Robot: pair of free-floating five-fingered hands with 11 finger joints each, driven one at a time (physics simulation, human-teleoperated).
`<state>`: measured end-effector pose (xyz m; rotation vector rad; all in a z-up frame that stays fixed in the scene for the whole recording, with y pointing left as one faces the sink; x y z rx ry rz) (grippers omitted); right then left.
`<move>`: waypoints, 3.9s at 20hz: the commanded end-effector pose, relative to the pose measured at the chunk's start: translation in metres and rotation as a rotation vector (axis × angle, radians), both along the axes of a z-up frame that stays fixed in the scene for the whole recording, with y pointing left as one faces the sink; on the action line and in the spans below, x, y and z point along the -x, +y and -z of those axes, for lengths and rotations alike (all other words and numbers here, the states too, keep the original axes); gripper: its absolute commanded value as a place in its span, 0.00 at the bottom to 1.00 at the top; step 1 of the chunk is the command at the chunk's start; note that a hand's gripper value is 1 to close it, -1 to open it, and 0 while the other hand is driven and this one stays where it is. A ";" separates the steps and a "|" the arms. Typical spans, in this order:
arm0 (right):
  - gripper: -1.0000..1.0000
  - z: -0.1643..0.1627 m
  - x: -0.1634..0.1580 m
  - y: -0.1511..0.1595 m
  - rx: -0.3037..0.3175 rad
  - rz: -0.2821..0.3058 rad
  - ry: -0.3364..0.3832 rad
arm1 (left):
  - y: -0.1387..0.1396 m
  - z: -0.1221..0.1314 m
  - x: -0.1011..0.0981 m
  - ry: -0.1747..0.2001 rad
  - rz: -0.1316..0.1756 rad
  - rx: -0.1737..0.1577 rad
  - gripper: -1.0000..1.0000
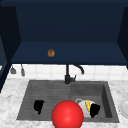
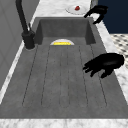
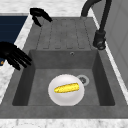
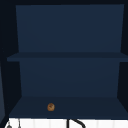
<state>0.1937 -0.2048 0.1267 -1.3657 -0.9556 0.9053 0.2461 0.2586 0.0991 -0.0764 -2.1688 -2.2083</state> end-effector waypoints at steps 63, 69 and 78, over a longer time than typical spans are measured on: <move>0.00 -0.063 -0.140 0.015 -0.036 -0.563 0.046 | 0.001 -0.008 -0.001 -0.026 -0.004 -0.001 0.50; 0.00 -0.061 -0.170 0.035 -0.028 -0.585 0.041 | 0.001 -0.008 -0.001 -0.026 -0.004 -0.001 0.50; 0.00 -0.044 -0.222 0.063 0.018 -0.613 0.002 | 0.001 -0.008 -0.001 -0.026 -0.004 -0.001 0.50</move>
